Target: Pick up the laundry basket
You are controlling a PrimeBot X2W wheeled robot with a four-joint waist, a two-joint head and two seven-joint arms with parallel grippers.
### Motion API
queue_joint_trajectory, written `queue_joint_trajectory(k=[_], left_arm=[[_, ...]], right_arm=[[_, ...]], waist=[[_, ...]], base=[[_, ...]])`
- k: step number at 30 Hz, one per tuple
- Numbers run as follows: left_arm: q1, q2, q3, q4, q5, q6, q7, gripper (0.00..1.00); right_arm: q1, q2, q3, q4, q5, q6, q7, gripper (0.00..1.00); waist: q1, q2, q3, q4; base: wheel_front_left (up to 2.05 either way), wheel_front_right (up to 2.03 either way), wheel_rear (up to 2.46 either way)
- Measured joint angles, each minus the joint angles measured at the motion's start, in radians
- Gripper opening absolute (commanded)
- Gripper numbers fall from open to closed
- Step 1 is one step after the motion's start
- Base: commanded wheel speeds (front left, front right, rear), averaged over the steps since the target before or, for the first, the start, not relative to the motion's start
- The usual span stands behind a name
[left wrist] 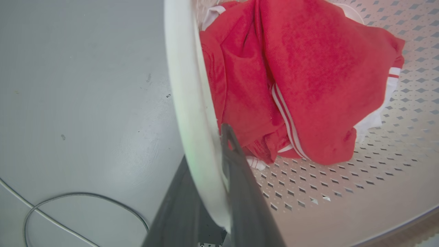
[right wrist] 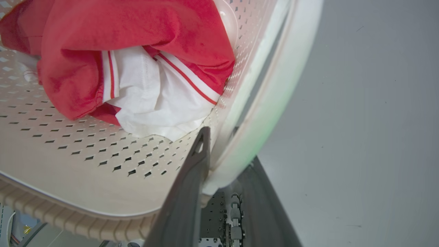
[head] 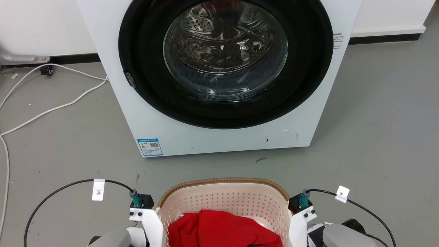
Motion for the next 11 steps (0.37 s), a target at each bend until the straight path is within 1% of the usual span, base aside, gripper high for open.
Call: queue_joint_trajectory(k=[11], left_arm=[[0.000, 0.000, -0.008, -0.001, -0.009, 0.000, -0.004, 0.00]], right_arm=[[0.002, 0.000, 0.000, 0.000, 0.001, 0.000, 0.004, 0.00]], waist=[[0.0000, 0.0000, 0.001, 0.000]], base=[[0.00, 0.00, 0.00]])
